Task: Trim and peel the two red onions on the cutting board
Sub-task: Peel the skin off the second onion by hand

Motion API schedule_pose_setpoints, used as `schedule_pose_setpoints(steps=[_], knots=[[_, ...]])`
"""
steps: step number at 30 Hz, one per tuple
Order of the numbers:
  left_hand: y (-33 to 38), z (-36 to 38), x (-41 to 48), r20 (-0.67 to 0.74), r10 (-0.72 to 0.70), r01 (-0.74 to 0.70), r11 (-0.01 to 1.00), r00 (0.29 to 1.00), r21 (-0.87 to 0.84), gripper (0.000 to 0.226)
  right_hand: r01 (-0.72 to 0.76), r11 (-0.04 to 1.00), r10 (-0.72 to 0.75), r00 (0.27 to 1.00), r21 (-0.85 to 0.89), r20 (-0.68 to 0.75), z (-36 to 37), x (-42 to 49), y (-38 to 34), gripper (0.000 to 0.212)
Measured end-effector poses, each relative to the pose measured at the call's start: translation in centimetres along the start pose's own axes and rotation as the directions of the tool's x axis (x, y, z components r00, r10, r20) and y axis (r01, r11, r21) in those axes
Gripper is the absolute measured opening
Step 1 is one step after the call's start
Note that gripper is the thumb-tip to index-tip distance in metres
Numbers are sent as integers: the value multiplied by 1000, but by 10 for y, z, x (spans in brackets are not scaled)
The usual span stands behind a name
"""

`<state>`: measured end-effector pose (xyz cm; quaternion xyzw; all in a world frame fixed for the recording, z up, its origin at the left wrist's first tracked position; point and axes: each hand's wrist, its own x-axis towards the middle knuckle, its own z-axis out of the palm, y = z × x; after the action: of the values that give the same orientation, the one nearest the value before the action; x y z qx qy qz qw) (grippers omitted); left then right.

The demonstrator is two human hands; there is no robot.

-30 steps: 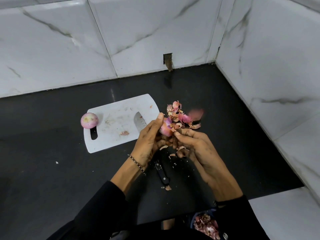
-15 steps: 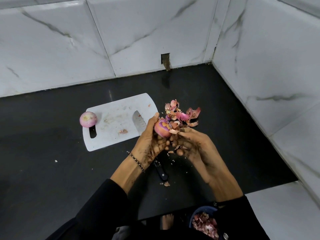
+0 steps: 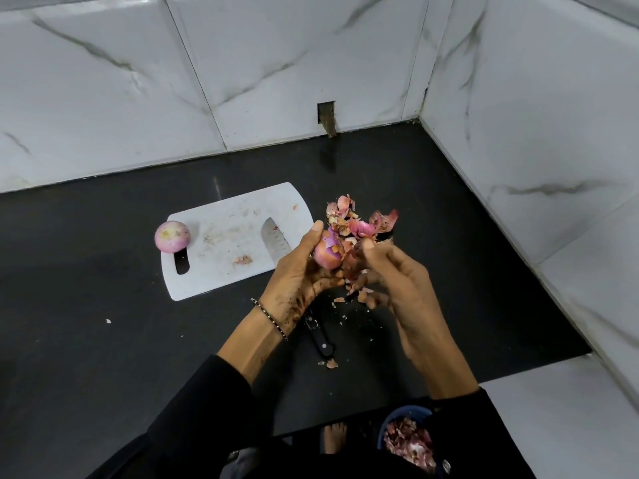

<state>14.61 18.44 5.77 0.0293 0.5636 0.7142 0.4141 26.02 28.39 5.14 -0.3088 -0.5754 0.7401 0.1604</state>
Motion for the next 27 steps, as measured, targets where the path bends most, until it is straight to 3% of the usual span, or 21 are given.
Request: schedule_pose_setpoints(steps=[3, 7, 12, 15, 19, 23, 27], knots=[[-1, 0, 1, -5, 55, -55, 996, 998, 64, 37, 56, 985, -58, 998, -162, -3, 6, 3, 6, 36], [0, -3, 2, -34, -17, 19, 999, 999, 50, 49, 120, 956, -138, 989, -269, -50, 7, 11, 15, 12], [1, -12, 5, -30, -110, 109, 994, 993, -31, 62, 85, 907, -150, 980, -412, -130, -1, 20, 19, 11], [-1, -16, 7, -40, -97, 97, 995, 994, 0, 62, 75, 941, -108, 991, -329, -84, 3, 17, 14, 14], [-4, -15, 7, -102, -2, 12, 995, 995, 98, 52, 75, 964, -65, 997, -254, 48, 12, 10, 6, 42], [-8, -13, 9, -120, 70, -40, 970, 990, 241, 58, 127, 928, -117, 992, -350, 50, 13, 14, 14, 20], [-9, -16, 14, -99, -24, 36, 992, 995, 119, 66, 95, 894, -119, 993, -438, -28, 5, 19, 23, 10]])
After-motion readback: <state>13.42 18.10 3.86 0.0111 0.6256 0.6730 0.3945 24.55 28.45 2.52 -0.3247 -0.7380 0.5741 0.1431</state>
